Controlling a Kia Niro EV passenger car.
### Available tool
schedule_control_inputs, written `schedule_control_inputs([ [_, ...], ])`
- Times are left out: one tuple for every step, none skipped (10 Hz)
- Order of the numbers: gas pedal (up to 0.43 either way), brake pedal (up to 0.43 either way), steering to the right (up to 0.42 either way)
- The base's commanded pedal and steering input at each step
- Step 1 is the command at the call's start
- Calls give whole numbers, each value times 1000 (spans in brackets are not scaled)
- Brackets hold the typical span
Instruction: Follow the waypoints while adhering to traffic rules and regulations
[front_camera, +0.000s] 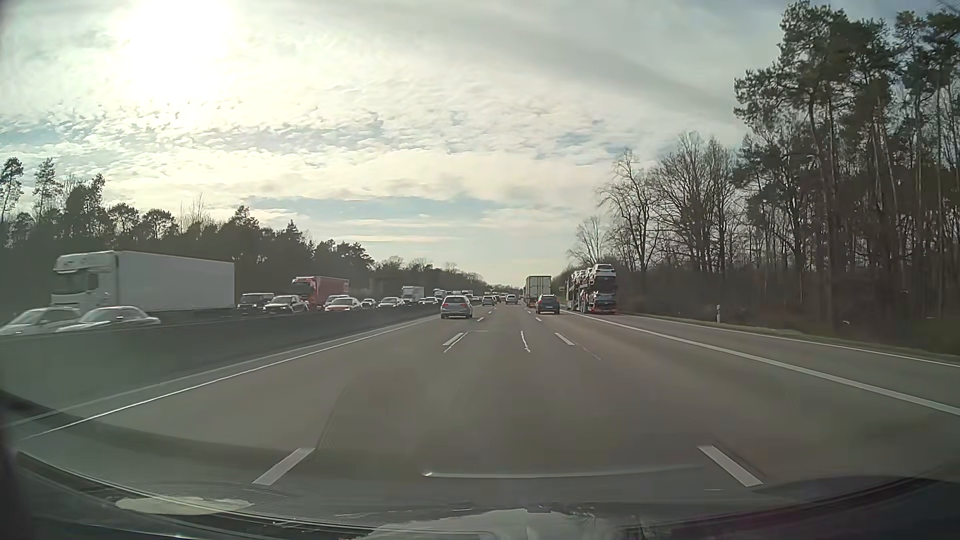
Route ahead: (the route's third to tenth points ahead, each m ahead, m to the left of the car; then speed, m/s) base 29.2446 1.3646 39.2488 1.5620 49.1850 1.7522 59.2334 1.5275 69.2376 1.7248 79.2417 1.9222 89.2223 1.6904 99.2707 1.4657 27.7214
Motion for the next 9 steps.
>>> schedule_control_inputs([
  [228, 0, -1],
  [228, 0, -1],
  [228, 0, -1],
  [220, 0, -1],
  [220, 0, -1],
  [220, 0, -1],
  [220, 0, -1],
  [220, 0, -1],
  [220, 0, -1],
])
